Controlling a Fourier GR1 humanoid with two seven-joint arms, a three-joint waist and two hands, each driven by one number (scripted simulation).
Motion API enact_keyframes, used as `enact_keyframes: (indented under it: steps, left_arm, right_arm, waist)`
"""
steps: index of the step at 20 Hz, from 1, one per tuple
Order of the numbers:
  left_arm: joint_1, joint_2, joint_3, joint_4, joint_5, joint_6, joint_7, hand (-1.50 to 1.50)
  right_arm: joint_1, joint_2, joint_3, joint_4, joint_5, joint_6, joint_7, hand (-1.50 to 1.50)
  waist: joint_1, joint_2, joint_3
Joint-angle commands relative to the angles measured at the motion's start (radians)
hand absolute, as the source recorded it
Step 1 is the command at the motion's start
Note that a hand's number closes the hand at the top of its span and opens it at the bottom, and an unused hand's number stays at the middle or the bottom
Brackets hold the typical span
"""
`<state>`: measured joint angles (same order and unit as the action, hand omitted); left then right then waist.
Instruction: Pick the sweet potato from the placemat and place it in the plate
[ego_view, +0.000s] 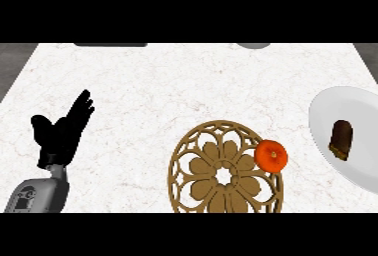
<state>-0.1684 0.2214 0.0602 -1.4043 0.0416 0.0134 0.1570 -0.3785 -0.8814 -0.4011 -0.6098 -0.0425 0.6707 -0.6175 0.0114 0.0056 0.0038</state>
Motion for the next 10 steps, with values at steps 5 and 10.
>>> enact_keyframes:
  steps: [5, 10]
  left_arm:
    - [0.035, -0.039, -0.031, -0.028, -0.026, 0.028, -0.005, 0.0]
    - [-0.005, 0.009, 0.015, 0.005, 0.018, -0.025, 0.002, 0.0]
  right_arm:
    - [0.035, -0.073, 0.004, 0.086, -0.026, 0.2, -0.203, -1.5]
    - [0.037, -0.104, 0.034, 0.103, -0.018, 0.198, -0.216, -1.5]
  waist:
    - [0.009, 0.003, 0.003]
    - [0.007, 0.005, 0.003]
